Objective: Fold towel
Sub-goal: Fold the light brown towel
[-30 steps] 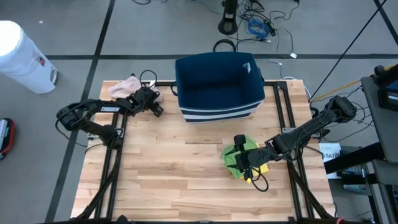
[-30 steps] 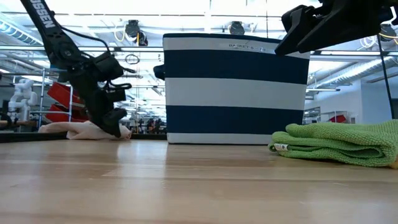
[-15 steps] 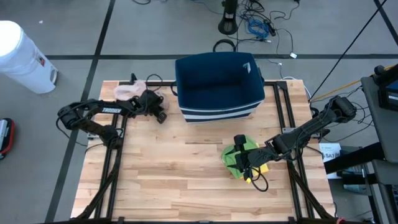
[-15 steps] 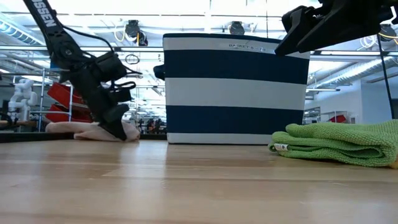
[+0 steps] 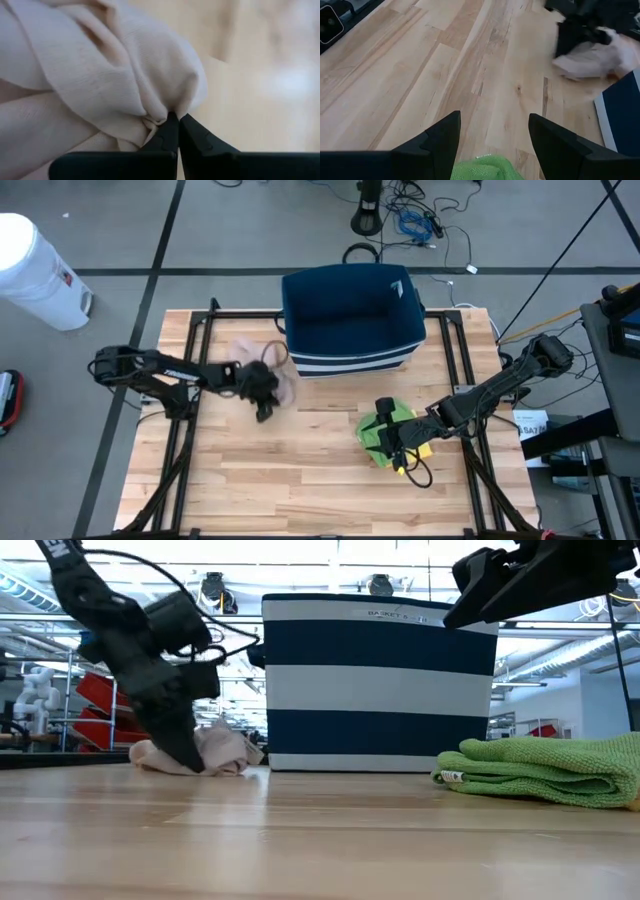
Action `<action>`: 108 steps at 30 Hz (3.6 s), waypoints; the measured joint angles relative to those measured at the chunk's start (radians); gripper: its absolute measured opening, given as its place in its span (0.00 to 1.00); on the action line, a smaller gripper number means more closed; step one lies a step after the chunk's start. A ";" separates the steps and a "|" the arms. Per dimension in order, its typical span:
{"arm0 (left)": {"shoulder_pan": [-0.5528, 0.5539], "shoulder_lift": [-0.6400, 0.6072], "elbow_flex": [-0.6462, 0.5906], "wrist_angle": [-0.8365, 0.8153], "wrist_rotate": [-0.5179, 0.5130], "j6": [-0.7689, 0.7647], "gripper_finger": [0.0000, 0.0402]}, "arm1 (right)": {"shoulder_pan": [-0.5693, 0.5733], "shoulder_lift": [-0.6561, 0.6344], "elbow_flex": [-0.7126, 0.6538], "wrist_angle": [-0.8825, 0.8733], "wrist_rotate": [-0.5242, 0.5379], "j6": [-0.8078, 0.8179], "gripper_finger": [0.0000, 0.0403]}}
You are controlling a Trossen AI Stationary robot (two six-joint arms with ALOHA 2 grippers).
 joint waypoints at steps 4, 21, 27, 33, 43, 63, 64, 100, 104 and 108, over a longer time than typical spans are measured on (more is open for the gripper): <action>-0.154 0.001 -0.001 0.007 0.000 -0.080 0.00 | -0.005 0.041 0.000 0.055 -0.050 -0.043 0.55; -0.574 0.002 -0.003 0.241 -0.022 -0.277 0.00 | -0.149 0.500 0.000 0.714 -0.323 -0.197 0.55; -0.622 0.002 -0.003 0.286 -0.076 -0.277 0.00 | -0.185 0.611 0.008 0.907 -0.391 -0.194 0.55; -0.650 0.017 -0.003 0.272 -0.098 -0.277 0.00 | -0.210 0.689 0.091 0.929 -0.394 -0.193 0.55; -0.690 0.096 -0.002 0.278 -0.096 -0.293 0.00 | -0.259 0.831 0.260 0.919 -0.390 -0.200 0.55; -0.722 0.117 -0.002 0.276 -0.117 -0.275 0.00 | -0.328 0.855 0.421 0.770 -0.473 -0.264 0.48; -0.722 0.117 -0.002 0.276 -0.120 -0.275 0.00 | -0.328 0.857 0.421 0.770 -0.473 -0.264 0.46; -0.669 0.117 -0.002 0.280 -0.125 -0.226 0.00 | -0.350 0.879 0.440 0.772 -0.472 -0.295 0.35; -0.669 0.117 -0.002 0.293 -0.125 -0.223 0.00 | -0.350 0.879 0.440 0.749 -0.472 -0.295 0.35; -0.669 0.117 -0.002 0.314 -0.132 -0.204 0.00 | -0.350 0.879 0.440 0.716 -0.472 -0.295 0.30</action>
